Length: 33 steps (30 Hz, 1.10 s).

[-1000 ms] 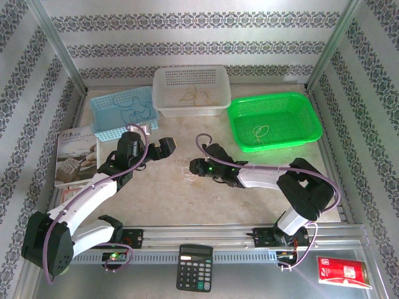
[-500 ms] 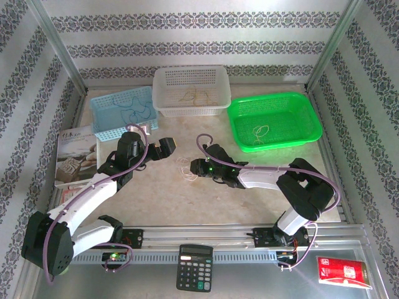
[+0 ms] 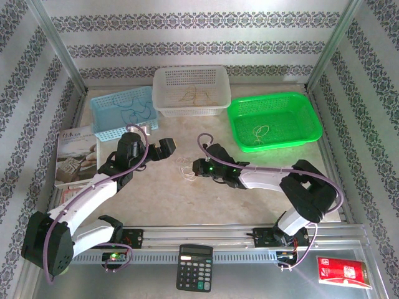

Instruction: Untangle the cables

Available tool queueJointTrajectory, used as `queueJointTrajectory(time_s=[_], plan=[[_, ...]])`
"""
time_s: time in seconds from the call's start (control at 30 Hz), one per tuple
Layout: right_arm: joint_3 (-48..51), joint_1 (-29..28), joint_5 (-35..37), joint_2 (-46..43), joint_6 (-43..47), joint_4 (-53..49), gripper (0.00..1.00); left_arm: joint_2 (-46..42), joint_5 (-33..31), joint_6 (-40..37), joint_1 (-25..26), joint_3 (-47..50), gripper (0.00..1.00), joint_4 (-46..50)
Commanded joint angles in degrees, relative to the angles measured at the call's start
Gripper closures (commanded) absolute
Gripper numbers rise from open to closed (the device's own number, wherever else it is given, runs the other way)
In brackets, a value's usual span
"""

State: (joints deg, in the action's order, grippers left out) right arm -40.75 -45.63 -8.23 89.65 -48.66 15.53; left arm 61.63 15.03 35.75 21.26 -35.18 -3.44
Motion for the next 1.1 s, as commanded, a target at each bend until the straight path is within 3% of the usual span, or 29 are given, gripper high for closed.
queueJointTrajectory(time_s=[0.0,0.3,0.57,0.87,1.07], plan=[[-2.75,1.7,-1.33,-6.3,0.93,-0.86,1.0,-1.16,1.69,-2.71,-0.62,1.91,0.0,-2.79],[-7.32,5.62,-1.92,-17.51,3.2,-8.5,1.0,-1.33,10.36,-9.06,-0.55,5.42,0.0,-9.56],[-11.0,6.37,-2.55,-20.52,3.67,-10.28,1.0,1.25,12.82,-9.92,1.57,4.03,0.0,-15.44],[-13.55,5.16,-3.42,-22.19,1.61,-8.7,1.0,9.14,7.7,-10.91,4.9,0.69,0.0,-22.46],[-17.03,5.19,-5.01,-23.2,0.37,-8.15,1.0,14.74,8.58,-9.12,5.33,-0.17,0.0,-27.82]])
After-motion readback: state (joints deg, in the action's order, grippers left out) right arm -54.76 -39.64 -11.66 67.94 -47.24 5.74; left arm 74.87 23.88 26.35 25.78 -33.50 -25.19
